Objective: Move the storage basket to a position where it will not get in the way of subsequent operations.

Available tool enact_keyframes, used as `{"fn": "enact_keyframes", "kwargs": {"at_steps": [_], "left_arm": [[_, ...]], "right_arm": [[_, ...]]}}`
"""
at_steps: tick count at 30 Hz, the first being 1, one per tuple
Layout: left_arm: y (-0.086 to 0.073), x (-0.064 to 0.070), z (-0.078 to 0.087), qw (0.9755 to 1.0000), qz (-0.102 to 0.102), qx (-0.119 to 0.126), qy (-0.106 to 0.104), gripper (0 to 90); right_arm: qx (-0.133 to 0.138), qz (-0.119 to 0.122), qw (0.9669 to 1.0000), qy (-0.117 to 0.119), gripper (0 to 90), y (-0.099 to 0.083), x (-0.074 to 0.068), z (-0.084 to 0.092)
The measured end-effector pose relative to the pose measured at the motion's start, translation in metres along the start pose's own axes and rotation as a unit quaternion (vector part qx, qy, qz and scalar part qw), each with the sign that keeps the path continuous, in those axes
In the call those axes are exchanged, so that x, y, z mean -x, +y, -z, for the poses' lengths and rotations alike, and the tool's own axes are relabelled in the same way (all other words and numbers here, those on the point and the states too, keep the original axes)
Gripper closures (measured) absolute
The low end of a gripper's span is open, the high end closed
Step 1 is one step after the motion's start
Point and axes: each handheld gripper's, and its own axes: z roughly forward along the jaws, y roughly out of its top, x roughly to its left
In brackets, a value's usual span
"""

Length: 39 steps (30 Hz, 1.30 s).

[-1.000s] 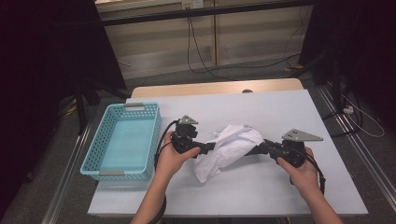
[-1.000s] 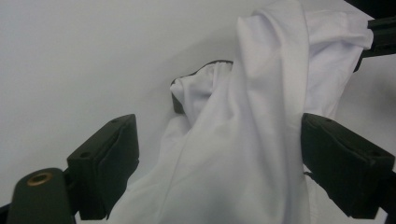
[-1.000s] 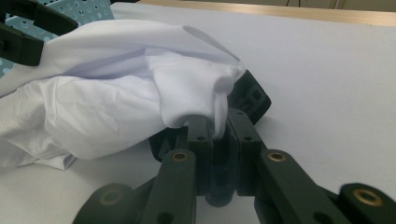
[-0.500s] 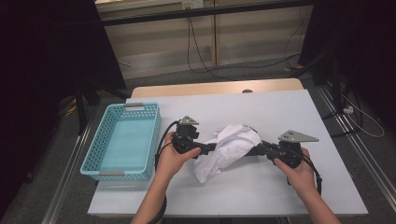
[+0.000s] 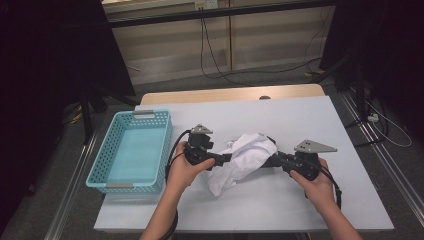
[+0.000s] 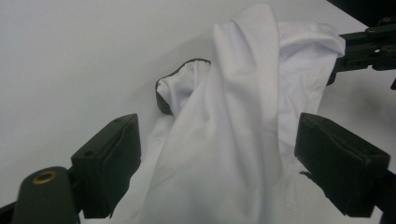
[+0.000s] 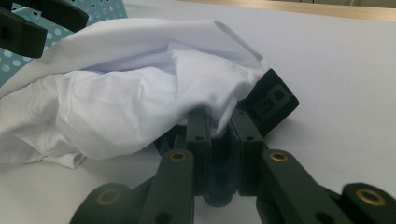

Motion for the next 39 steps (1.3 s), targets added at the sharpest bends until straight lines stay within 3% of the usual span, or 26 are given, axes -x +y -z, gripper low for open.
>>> {"fn": "enact_keyframes", "kwargs": {"at_steps": [9, 20, 22, 24, 27, 29, 32, 39], "left_arm": [[0.001, 0.003, 0.002, 1.0000, -0.006, -0.001, -0.005, 23.3], [0.003, 0.008, -0.010, 0.9999, -0.007, -0.006, -0.005, 29.2], [0.004, 0.008, -0.014, 0.9999, -0.012, -0.007, 0.007, 36.4], [0.004, 0.007, -0.017, 0.9999, -0.009, -0.009, 0.003, 47.1], [0.002, 0.006, -0.021, 0.9996, -0.006, -0.027, -0.005, 72.1], [0.002, 0.003, -0.021, 0.9995, 0.003, -0.030, -0.013, 81.4], [0.003, -0.002, -0.016, 0.9992, 0.020, -0.029, -0.017, 88.0], [0.005, -0.019, 0.009, 0.9990, 0.042, -0.015, -0.009, 88.6]], "right_arm": [[-0.004, 0.006, 1.0000, 0.006, 81.0, 0.002, -0.005, -0.005], [-0.004, 0.011, 0.9999, 0.012, 81.1, 0.002, -0.008, -0.005], [-0.004, 0.013, 0.9998, 0.012, 81.1, 0.001, -0.007, -0.004], [-0.006, 0.013, 0.9998, 0.012, 81.0, 0.000, -0.007, -0.002], [-0.004, 0.011, 0.9999, 0.006, 81.1, -0.001, -0.005, 0.003], [-0.002, 0.008, 1.0000, 0.001, 81.2, -0.002, -0.003, 0.007], [0.000, 0.005, 1.0000, -0.008, 81.2, -0.003, 0.001, 0.012], [0.011, -0.006, 0.9996, -0.024, 81.2, -0.004, 0.012, 0.019]]}}
